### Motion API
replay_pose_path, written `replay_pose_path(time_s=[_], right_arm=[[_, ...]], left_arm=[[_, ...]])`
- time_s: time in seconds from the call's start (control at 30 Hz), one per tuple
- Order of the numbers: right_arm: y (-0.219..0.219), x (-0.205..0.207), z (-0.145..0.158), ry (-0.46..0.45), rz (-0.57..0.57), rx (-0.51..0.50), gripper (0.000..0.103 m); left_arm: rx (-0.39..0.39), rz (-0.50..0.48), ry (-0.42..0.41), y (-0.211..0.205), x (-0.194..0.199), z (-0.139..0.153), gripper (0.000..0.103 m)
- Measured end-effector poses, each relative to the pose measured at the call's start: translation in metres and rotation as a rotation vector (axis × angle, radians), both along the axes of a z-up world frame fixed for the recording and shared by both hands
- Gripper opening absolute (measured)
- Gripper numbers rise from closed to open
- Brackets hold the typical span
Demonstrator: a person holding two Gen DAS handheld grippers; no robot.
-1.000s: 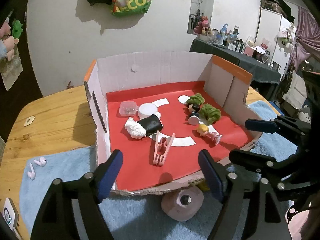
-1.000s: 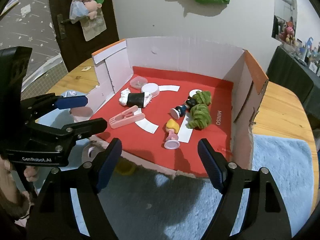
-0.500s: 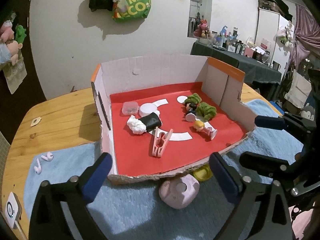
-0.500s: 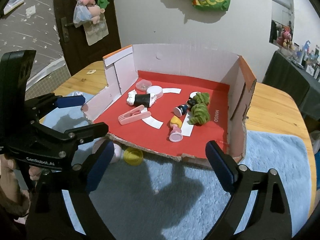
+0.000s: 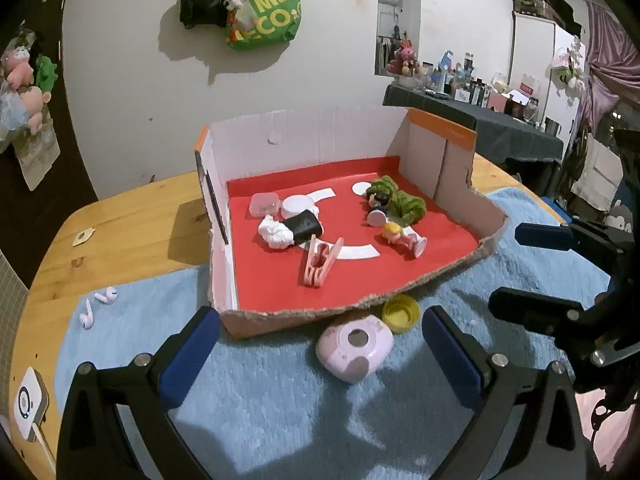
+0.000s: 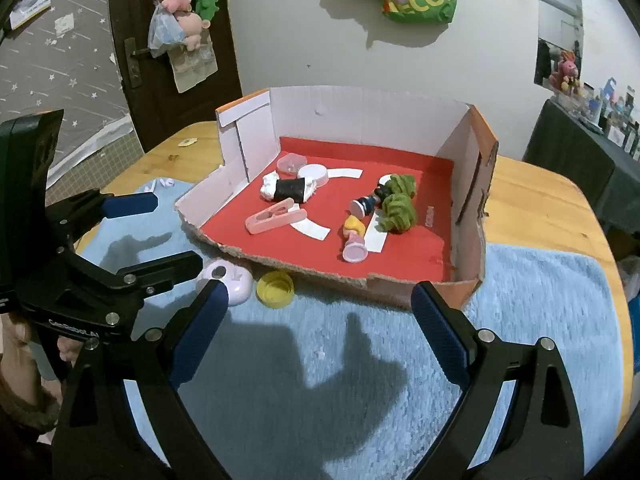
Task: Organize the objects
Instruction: 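Withdraw both open tools out of the box toward the pink case and yellow cap, then grasp pink round case with left tool while right tool grasps yellow cap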
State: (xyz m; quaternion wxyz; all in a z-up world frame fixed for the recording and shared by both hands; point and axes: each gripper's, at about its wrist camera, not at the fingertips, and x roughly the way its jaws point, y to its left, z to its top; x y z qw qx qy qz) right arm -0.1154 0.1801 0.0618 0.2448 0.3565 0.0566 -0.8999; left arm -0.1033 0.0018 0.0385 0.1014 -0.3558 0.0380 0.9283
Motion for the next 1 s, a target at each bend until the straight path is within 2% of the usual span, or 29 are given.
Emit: replay_pose_path(time_s=[0.4, 0.47, 0.53, 0.6, 0.67, 0.73, 1.0], right_arm=[[0.002, 0.005, -0.016, -0.028, 0.002, 0.013, 0.093], [0.001, 0.003, -0.019, -0.035, 0.006, 0.020, 0.092], [-0.003, 0.002, -0.023, -0.042, 0.017, 0.034, 0.081], [-0.008, -0.001, -0.029, -0.058, 0.030, 0.045, 0.074], [-0.013, -0.003, -0.033, -0.067, 0.041, 0.055, 0.072], [-0.018, -0.005, -0.038, -0.078, 0.057, 0.064, 0.066], [-0.035, -0.018, -0.049, -0.104, 0.094, 0.079, 0.059]], left_arm=[[-0.035, -0.022, -0.022, 0.003, 0.008, -0.018, 0.103], [-0.038, -0.031, -0.027, 0.004, 0.007, -0.021, 0.100], [-0.043, -0.042, -0.036, 0.005, 0.007, -0.024, 0.092], [-0.043, -0.055, -0.052, 0.006, 0.005, -0.029, 0.090], [-0.044, -0.060, -0.061, 0.006, 0.003, -0.033, 0.089], [-0.047, -0.064, -0.073, 0.006, 0.001, -0.037, 0.082], [-0.044, -0.084, -0.099, 0.004, -0.008, -0.044, 0.080]])
